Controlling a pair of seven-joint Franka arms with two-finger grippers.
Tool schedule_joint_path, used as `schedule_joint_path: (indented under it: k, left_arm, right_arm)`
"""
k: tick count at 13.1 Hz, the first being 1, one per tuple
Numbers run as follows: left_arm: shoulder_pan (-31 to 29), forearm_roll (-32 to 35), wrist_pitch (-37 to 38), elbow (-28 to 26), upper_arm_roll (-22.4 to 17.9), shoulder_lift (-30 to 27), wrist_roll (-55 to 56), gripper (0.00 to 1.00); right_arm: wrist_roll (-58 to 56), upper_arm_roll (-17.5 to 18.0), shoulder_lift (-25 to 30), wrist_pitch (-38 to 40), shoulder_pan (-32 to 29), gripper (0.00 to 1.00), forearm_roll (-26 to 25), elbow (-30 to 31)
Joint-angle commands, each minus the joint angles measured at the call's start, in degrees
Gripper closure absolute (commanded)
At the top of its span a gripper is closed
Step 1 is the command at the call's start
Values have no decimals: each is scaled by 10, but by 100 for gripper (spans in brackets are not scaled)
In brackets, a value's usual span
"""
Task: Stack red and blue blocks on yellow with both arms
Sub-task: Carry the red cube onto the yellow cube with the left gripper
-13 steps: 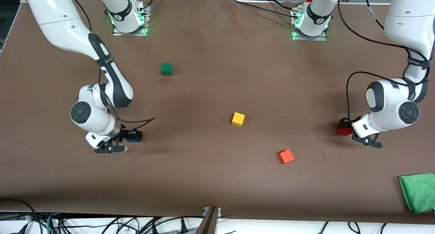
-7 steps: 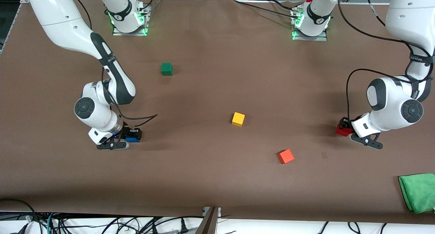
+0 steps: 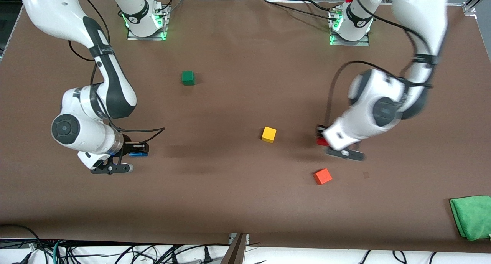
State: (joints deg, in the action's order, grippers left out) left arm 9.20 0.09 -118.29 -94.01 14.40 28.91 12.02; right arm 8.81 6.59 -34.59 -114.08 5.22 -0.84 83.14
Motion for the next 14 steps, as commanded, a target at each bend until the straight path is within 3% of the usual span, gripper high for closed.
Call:
schedule_joint_path:
  k: [1,4,8,14]
  left_arm:
    - [64,10,8,55,-11,38,22,100]
    - [127,12,3,83,-18,76,54,100]
    - [179,101,-3,124,-21,127,131,100]
    - [193,103,-28,128,-21,142,131,100]
  right_arm:
    - [64,2,-12,91,33,50,1,-95]
    - [111,2,-12,90,62,49,1,-107]
    - [172,2,-27,89,93,48,1,-135]
    - [176,2,-28,84,96,47,1,-136]
